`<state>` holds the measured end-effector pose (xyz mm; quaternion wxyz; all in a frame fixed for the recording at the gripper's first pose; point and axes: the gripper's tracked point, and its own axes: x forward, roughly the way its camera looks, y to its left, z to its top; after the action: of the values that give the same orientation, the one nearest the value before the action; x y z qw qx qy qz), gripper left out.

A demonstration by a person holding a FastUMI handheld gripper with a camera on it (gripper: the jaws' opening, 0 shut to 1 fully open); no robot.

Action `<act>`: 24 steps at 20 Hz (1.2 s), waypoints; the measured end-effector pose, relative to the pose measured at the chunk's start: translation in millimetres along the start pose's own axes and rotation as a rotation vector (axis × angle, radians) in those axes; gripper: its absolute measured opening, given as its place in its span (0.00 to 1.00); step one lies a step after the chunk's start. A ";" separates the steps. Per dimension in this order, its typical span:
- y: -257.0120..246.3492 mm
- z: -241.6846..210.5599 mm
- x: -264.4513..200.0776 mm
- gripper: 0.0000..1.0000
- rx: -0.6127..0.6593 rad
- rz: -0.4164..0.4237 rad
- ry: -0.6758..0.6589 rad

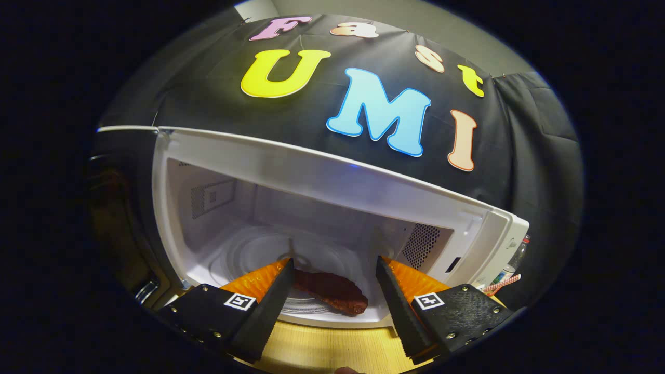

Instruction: Open the microwave, put the food inside, and close the microwave door.

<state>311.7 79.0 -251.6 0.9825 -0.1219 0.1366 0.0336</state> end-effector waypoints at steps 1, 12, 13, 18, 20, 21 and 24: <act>-2.3 3.9 -10.3 0.95 0.022 0.006 -0.004; -22.6 85.9 -160.9 0.95 0.181 0.060 -0.085; -17.6 92.9 -175.2 0.95 0.193 0.078 -0.094; 16.5 120.1 -239.0 0.96 0.236 0.174 -0.142; 32.6 128.6 -262.2 0.96 0.243 0.215 -0.161; 42.9 132.4 -273.7 0.96 0.253 0.243 -0.168; 79.0 141.6 -303.0 0.96 0.277 0.331 -0.186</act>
<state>49.7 180.7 -53.9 0.9793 0.0419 0.0670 0.1861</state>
